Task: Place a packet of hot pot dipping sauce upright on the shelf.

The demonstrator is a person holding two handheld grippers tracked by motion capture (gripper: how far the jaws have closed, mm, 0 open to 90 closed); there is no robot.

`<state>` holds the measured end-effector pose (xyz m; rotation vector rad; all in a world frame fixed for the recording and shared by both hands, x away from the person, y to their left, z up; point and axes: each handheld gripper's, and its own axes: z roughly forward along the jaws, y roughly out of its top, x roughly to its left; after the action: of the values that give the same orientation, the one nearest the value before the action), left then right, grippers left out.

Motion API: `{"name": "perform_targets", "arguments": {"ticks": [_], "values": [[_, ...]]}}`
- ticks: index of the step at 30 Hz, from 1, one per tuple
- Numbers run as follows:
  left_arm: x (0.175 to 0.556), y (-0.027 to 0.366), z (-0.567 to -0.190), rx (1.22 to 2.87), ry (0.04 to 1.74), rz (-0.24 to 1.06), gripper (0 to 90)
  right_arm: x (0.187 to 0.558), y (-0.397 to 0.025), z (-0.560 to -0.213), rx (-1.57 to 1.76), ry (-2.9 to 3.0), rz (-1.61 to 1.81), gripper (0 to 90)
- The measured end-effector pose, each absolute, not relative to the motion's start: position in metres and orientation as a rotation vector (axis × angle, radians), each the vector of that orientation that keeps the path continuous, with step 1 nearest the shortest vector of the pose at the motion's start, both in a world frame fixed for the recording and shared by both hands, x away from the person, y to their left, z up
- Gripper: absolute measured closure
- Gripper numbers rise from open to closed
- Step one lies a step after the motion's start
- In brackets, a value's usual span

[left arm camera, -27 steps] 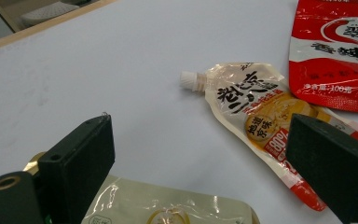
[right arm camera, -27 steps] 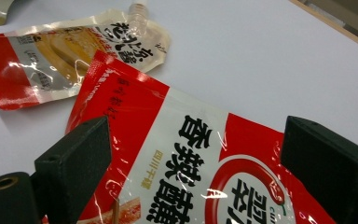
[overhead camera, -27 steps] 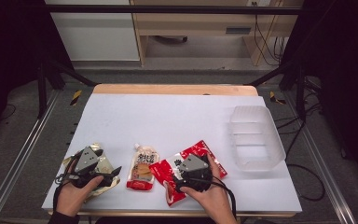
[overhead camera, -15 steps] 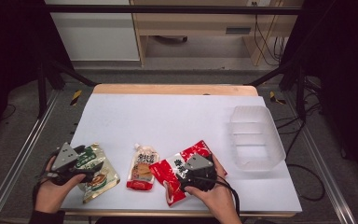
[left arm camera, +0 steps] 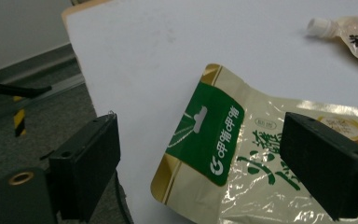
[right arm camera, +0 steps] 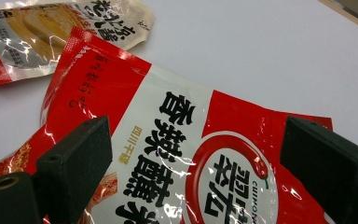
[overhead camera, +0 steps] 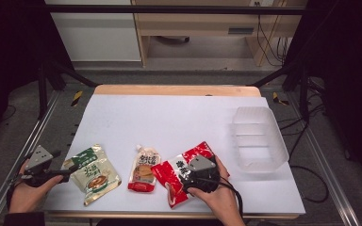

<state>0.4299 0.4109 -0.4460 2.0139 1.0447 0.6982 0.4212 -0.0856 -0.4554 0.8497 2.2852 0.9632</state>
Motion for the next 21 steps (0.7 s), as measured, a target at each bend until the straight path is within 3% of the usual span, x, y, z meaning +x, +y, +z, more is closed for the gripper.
{"name": "perform_targets", "arguments": {"ticks": [14, 21], "values": [[0.445, 0.414, -0.465, 2.036, 1.102, 0.618, 15.0, 0.422, -0.083, -0.458, 0.848, 2.303, 0.953, 10.4], [0.447, 0.414, -0.47, 2.052, 1.111, 0.56, 20.6, 0.422, -0.082, -0.458, 0.847, 2.309, 0.95, 10.4]]}}
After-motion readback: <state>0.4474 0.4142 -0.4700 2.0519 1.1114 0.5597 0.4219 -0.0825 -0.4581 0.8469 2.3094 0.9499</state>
